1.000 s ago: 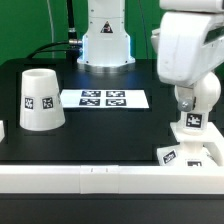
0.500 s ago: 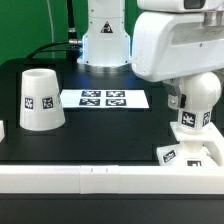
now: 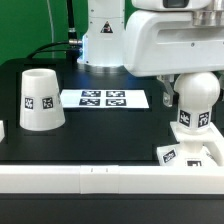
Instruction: Assemble lamp
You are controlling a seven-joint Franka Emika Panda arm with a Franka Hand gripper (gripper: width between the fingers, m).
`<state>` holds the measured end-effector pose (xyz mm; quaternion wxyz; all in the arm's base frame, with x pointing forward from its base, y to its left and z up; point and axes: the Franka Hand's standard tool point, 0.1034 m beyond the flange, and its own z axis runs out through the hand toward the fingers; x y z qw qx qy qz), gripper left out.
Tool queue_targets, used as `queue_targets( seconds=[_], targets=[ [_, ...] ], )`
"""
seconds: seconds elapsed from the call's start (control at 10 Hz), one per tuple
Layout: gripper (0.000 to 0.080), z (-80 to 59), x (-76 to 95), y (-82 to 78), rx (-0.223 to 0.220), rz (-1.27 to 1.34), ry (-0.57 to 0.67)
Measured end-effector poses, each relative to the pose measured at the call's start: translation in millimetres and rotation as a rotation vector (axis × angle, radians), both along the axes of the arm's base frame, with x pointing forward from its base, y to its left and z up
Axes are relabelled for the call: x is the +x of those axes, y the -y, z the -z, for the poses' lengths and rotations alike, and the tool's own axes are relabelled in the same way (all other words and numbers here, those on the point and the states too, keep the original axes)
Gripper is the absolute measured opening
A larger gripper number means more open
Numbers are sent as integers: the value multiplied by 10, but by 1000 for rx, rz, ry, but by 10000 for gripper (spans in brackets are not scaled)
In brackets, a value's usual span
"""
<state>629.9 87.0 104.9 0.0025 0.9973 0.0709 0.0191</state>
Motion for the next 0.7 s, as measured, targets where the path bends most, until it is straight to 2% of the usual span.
queue_targets(
  seconds=[0.4, 0.7],
  targets=[
    [573, -7, 3, 50, 54, 390, 0],
    [573, -6, -9, 45, 77, 626, -18]
  ],
)
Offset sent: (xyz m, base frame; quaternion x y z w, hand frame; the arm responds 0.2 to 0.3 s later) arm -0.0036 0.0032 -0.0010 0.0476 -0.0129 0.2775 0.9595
